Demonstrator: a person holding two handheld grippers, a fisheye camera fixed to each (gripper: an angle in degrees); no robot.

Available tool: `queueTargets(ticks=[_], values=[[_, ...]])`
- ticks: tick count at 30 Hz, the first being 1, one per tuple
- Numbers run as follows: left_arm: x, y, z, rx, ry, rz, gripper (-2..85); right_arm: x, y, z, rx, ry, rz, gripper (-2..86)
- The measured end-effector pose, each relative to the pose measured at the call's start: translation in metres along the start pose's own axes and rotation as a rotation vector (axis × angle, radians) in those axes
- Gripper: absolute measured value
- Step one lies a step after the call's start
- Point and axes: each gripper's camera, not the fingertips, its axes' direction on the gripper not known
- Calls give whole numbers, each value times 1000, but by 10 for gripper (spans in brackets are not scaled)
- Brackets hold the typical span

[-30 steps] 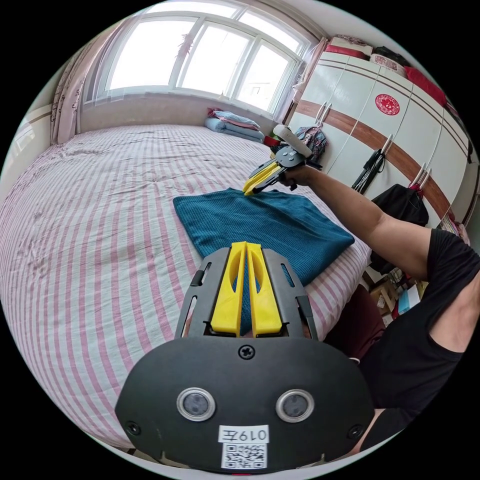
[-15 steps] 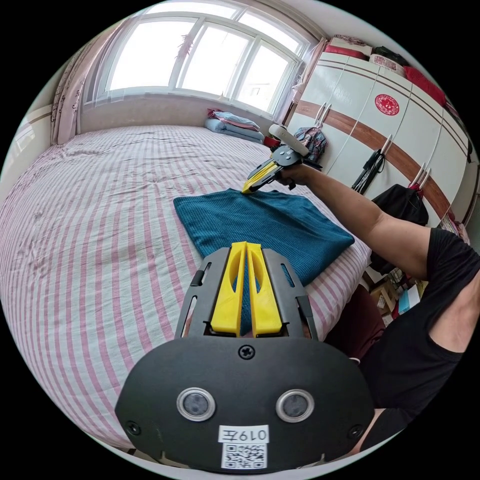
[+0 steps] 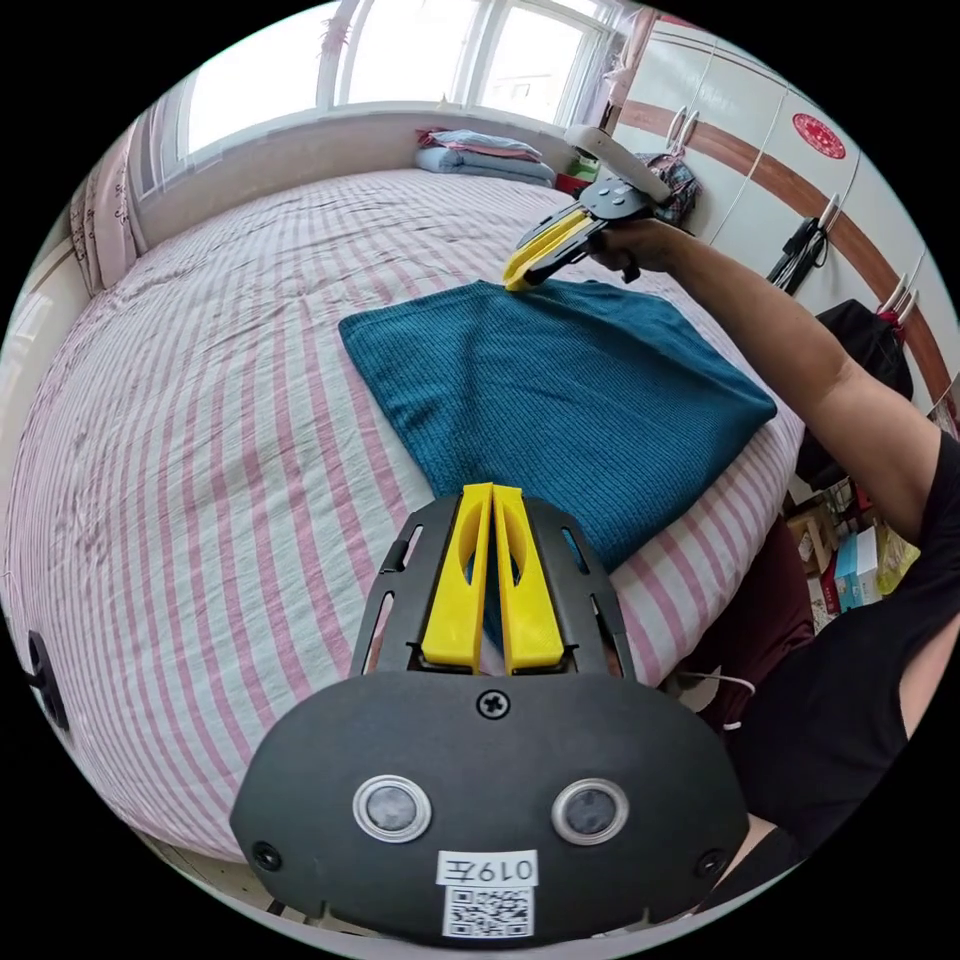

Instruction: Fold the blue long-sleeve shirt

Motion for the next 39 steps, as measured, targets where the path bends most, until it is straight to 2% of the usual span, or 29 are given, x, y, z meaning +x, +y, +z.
queueTargets(ticks=[10,15,18,23,29,35,39], values=[[-1,1,-11,76,37,-13,8,10,88,-11,106,-20,48,35],[-5,7,-29,209,86,-25,8,15,150,-3,9,24,78,15],[-2,6,-29,205,138,13,8,19,196,-4,-28,69,130,7],[3,0,-15,101,104,34,8,34,297,-15,-40,93,305,22],[13,-6,-14,85,105,72,8,39,412,-20,-3,62,559,68],[19,-11,-9,66,102,90,8,31,483,-10,165,-79,740,73],[22,-13,-11,74,98,88,8,26,507,-5,205,-94,815,81]])
